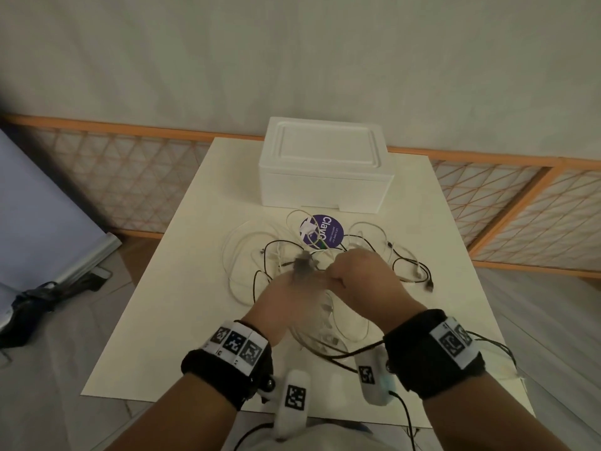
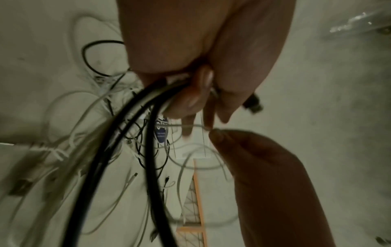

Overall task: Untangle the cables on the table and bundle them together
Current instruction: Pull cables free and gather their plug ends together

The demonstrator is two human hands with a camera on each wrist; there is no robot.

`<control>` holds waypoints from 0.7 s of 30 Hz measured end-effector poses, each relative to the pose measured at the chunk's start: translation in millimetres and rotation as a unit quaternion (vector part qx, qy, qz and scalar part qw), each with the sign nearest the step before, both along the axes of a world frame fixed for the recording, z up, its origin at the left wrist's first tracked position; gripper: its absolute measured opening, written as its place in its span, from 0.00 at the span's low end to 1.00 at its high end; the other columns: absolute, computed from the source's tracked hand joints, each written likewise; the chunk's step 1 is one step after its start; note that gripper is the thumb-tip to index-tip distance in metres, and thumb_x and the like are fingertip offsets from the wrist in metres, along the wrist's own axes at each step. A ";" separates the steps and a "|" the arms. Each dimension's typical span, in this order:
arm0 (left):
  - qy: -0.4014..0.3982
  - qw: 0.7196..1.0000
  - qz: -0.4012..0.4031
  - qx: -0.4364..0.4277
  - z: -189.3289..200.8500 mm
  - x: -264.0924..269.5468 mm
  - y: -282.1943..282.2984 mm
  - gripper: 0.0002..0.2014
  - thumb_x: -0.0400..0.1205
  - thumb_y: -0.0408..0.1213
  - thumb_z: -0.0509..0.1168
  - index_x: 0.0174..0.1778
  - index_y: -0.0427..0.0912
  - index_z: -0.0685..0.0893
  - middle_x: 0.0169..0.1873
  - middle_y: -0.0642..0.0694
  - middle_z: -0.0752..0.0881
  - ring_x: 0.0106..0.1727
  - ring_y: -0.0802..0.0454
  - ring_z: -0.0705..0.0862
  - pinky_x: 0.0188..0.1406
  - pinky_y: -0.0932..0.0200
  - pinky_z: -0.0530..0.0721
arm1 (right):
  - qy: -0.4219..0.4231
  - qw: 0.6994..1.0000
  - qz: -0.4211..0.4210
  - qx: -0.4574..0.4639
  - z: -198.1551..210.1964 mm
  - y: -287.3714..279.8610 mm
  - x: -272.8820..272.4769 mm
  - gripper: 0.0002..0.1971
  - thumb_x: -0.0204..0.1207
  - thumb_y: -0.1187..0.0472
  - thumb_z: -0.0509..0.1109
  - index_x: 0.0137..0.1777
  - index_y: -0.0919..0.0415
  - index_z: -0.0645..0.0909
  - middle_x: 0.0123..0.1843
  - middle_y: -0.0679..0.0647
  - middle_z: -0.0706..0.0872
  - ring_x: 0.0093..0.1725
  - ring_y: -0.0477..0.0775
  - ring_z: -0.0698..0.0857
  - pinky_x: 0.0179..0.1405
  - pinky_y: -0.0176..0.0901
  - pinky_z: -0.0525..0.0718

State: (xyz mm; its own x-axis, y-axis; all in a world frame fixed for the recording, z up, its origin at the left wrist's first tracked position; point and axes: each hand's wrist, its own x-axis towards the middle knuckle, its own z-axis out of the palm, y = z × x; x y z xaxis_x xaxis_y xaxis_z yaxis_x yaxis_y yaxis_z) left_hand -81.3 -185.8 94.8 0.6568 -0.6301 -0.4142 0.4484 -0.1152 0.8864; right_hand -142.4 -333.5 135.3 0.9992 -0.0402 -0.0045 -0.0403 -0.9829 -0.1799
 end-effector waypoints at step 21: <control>-0.308 0.934 0.116 0.137 30.9 56.8 24.2 0.13 0.83 0.38 0.65 0.63 0.40 0.83 0.51 0.37 0.88 0.54 0.43 0.85 0.50 0.58 0.79 | 0.001 1.000 -0.012 -0.003 21.1 -42.7 42.8 0.12 0.82 0.52 0.64 0.55 0.50 0.88 0.43 0.54 0.86 0.48 0.57 0.82 0.49 0.48 0.79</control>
State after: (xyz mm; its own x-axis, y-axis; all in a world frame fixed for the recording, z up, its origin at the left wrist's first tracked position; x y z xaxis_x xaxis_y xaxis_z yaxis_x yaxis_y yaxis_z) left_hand -24.5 -161.6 125.7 0.9294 -0.3672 -0.0371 -0.0962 -0.3382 0.9361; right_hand -99.6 -376.2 156.5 0.9979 -0.0650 -0.0058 -0.0650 -0.9828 -0.1730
